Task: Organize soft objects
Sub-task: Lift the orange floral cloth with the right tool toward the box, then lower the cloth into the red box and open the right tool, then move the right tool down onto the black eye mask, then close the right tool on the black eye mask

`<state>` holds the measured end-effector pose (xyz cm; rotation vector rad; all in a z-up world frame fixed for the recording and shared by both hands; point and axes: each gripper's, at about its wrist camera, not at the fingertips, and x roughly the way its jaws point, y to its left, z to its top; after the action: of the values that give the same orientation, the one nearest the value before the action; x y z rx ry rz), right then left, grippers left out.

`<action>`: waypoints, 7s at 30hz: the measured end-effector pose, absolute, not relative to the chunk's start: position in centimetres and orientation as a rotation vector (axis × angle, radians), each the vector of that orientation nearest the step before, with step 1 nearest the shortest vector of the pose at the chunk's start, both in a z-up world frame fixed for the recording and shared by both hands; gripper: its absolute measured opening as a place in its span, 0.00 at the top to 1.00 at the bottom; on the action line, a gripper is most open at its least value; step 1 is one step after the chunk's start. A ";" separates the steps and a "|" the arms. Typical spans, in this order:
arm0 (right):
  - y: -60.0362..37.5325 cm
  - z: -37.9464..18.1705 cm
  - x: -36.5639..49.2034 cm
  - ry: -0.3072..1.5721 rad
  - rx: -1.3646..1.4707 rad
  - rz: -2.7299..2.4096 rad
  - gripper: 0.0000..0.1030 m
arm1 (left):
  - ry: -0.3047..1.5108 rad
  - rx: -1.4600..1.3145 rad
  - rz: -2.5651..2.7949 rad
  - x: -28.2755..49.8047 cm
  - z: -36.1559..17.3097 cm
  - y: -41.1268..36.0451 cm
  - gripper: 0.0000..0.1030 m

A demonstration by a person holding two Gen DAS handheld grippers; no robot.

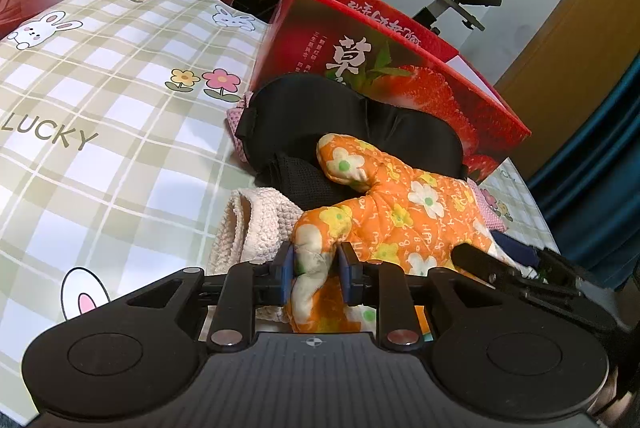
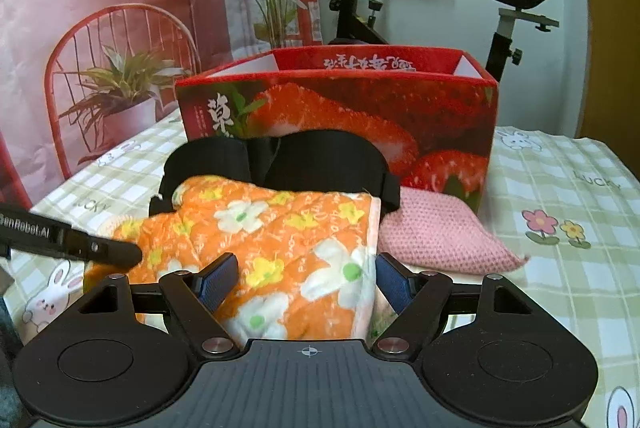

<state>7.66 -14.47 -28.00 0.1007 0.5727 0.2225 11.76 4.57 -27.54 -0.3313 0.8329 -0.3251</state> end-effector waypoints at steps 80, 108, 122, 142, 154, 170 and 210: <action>-17.0 -15.4 24.3 0.362 -0.033 0.241 0.87 | 0.428 -0.138 -0.400 26.2 -14.1 -0.7 0.81; -18.6 -21.3 25.9 0.536 0.002 0.137 0.50 | 0.641 -0.060 -0.350 28.6 -17.8 -0.6 0.24; -18.3 -20.0 21.1 0.421 0.080 0.096 0.00 | 0.609 -0.064 -0.289 24.4 -16.6 2.3 0.00; -16.6 -22.9 14.5 0.368 0.087 0.088 0.00 | 0.587 0.022 -0.289 18.5 -20.5 2.5 0.00; -14.7 -25.1 13.7 0.415 0.004 0.071 0.01 | 0.613 -0.015 -0.255 17.0 -23.3 2.6 0.02; -16.1 -27.2 15.7 0.585 0.088 0.170 0.38 | 0.618 -0.076 -0.254 17.0 -24.4 3.7 0.26; -17.3 -27.0 14.6 0.516 0.153 0.258 0.79 | 0.669 -0.230 -0.334 17.9 -25.7 4.4 0.48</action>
<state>14.64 -17.28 -27.02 0.1529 0.5157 0.2585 17.86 4.43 -25.75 -0.2299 0.6687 -0.3336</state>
